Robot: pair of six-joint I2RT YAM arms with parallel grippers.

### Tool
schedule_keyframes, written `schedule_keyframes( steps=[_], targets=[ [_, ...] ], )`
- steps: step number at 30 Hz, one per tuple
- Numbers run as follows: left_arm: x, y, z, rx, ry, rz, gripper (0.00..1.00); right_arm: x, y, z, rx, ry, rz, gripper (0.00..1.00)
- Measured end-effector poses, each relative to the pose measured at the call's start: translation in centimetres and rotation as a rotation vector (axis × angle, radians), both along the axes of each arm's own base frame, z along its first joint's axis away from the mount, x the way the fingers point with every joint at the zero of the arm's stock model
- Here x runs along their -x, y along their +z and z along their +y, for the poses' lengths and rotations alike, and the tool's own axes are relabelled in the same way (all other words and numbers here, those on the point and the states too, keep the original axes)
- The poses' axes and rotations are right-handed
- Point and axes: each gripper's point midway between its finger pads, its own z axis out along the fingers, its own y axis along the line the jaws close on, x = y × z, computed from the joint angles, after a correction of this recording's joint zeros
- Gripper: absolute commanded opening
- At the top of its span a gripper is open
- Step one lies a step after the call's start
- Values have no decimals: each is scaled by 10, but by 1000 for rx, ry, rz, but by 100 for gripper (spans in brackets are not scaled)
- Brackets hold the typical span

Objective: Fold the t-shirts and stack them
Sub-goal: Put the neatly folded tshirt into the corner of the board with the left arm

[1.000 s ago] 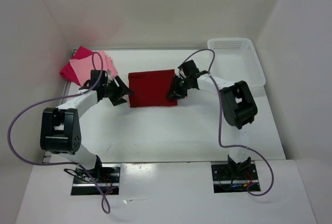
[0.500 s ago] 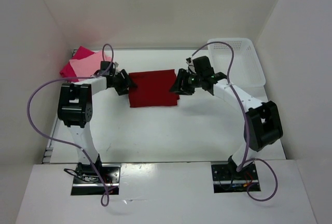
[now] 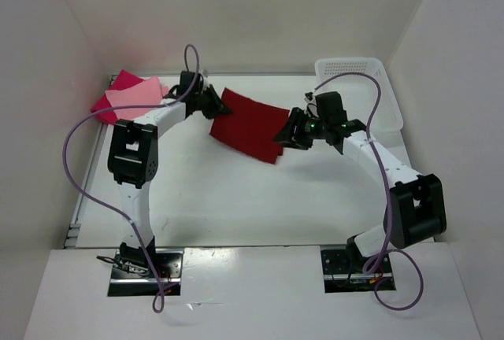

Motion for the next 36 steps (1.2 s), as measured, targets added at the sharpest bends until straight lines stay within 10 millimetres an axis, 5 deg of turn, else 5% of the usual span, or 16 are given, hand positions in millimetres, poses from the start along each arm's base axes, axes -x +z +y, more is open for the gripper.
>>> schedule_keyframes(
  steps=[3,5,8,10,11,12,14,16,18,21,23,27,28,29,31,36],
  targets=[
    [-33,62,4,45,12,-126,0,6,-10,-13,3,-23,28,52],
    [-55,106,23,76,46,-219,0,9,-15,-17,7,-28,44,52],
    [-76,152,85,84,144,-316,7,15,-22,-18,12,-18,64,52],
    [-79,168,147,72,240,-352,37,17,-23,-17,8,-6,69,52],
    [-77,170,182,65,301,-363,73,18,-22,-17,6,-2,68,52],
    [-69,167,221,59,373,-357,90,19,-22,-16,3,2,69,52],
    [-47,151,288,79,512,-318,100,20,-21,-15,-5,14,71,53],
    [-13,116,346,103,652,-242,100,21,-20,-14,-9,21,70,54],
    [19,77,372,110,736,-146,100,22,-20,-13,-15,29,72,56],
    [55,38,349,128,749,-1,100,25,-21,-12,-20,43,74,57],
    [69,41,327,119,729,23,100,30,-27,-13,-18,53,87,58],
    [89,97,298,67,674,-107,100,42,-44,-16,-8,58,138,68],
    [95,112,295,43,664,-161,100,45,-48,-17,-3,56,149,92],
    [100,123,290,32,654,-194,100,46,-51,-17,-1,51,160,100],
    [110,131,276,3,617,-238,100,47,-57,-21,23,42,158,100],
    [134,82,200,-18,394,-123,100,47,-59,-32,86,2,134,100]
  ],
)
